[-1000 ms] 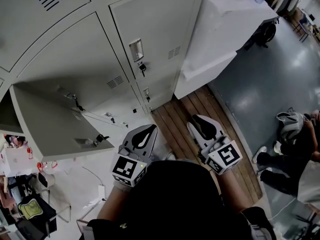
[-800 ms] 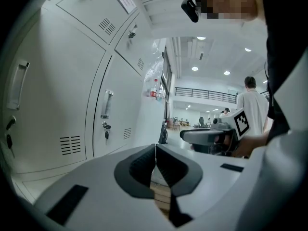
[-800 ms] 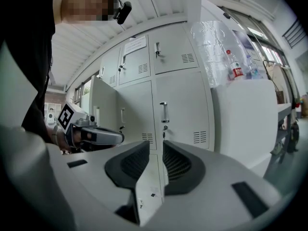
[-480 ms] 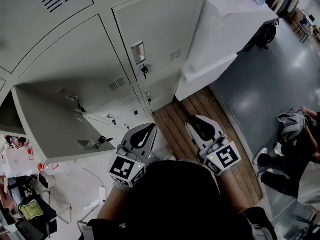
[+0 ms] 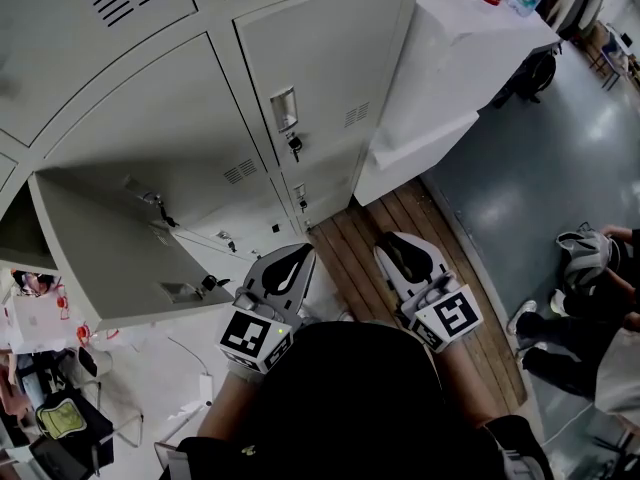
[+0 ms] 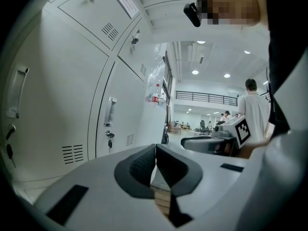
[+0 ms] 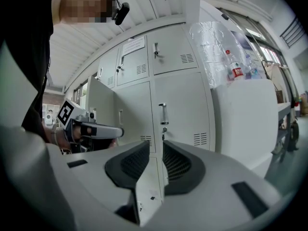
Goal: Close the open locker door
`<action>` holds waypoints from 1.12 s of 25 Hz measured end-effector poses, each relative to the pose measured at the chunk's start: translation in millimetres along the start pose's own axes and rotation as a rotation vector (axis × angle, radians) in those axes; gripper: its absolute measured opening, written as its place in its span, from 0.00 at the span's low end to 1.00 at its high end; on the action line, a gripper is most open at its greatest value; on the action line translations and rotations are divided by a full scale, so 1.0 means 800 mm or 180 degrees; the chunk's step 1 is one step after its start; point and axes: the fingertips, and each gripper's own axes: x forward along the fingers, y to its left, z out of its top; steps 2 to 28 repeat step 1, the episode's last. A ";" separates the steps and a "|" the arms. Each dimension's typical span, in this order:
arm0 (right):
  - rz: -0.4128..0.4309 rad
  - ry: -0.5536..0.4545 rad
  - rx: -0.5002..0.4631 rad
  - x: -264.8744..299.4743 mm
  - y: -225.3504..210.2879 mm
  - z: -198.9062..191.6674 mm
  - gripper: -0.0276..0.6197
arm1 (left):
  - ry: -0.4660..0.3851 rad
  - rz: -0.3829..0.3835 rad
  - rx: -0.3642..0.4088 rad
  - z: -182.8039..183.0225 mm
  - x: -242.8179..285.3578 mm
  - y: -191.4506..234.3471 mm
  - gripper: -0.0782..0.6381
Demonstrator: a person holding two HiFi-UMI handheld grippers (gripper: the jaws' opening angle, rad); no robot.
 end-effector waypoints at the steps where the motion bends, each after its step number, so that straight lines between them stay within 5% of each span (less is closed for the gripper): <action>1: -0.0004 -0.0002 0.0000 0.000 -0.001 0.000 0.20 | 0.0001 0.0001 0.0006 0.001 0.000 0.000 0.14; 28: -0.0004 -0.0002 0.0000 0.000 -0.001 0.000 0.20 | 0.0001 0.0001 0.0006 0.001 0.000 0.000 0.14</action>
